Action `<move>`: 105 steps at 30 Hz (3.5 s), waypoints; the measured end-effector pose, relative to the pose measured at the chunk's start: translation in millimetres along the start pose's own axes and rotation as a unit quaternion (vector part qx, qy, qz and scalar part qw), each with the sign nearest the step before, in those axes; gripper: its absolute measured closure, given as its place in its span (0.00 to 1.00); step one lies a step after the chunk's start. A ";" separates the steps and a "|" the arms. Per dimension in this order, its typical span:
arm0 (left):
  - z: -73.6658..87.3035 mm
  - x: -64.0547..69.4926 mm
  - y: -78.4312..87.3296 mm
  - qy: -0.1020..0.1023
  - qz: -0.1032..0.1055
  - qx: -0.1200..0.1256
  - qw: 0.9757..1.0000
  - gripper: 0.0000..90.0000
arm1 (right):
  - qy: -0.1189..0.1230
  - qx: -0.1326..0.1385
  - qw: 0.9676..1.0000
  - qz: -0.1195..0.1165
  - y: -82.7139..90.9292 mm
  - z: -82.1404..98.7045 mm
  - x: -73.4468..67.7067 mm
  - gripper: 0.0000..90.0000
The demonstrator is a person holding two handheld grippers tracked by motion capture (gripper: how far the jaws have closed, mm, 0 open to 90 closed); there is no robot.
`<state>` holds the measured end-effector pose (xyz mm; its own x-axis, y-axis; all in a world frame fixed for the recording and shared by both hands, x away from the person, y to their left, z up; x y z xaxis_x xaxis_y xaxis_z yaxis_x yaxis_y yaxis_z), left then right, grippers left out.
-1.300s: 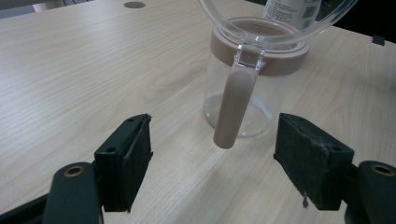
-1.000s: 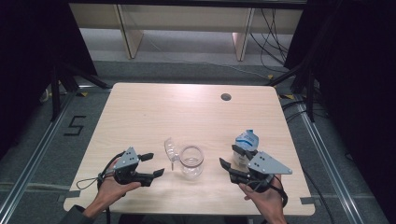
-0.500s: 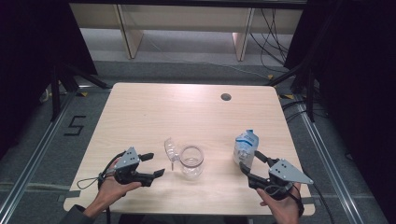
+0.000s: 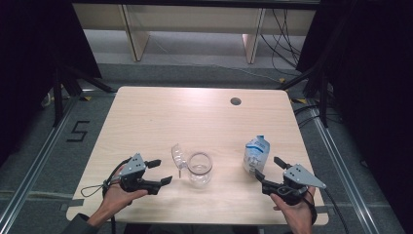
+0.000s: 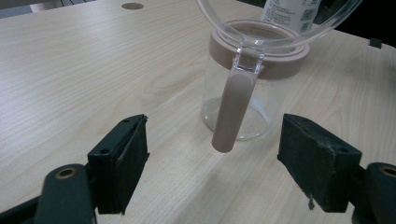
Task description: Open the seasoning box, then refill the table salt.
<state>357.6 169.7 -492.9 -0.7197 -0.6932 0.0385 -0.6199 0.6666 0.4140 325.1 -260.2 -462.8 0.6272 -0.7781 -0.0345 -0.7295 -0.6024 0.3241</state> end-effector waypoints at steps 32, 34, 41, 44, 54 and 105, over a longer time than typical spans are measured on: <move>0.2 1.5 -0.9 -0.003 -0.001 -0.005 1.000 0.26 | -0.005 -0.012 1.000 -0.018 -43.7 9.7 23.5 0.18; 0.1 1.8 -1.0 -0.004 0.000 -0.005 1.000 0.26 | 0.003 -0.012 1.000 -0.016 -45.6 9.8 24.9 0.18; 0.3 1.7 -0.7 -0.005 0.000 -0.005 1.000 0.26 | 0.009 -0.022 0.999 -0.022 -53.3 12.5 24.4 0.18; 0.3 1.9 -0.9 -0.005 0.001 -0.005 1.000 0.26 | 0.011 -0.017 1.000 -0.009 -57.2 14.3 23.2 0.17; 0.3 1.9 -1.1 -0.006 0.001 -0.006 1.000 0.26 | -0.007 -0.017 1.000 -0.022 -61.2 20.0 25.8 0.18; 1.0 2.7 -2.3 0.000 0.005 -0.007 1.000 0.26 | -0.019 -0.031 0.999 -0.010 -84.4 32.9 26.1 0.37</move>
<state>356.8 166.6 -494.6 -0.7257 -0.6867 0.0418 -0.6086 0.6691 0.4266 394.1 -235.6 -522.1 0.6300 -0.7727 -0.0775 -0.6979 -0.6071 0.3800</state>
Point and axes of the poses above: each handheld gripper's, and its own axes: y roughly backward along the jaws, z roughly out of its underside, x roughly to its right, the point moved 2 cm from there along -y, roughly forward along the jaws, and after that the axes turned 8 degrees about -z, right-handed, at the moved point
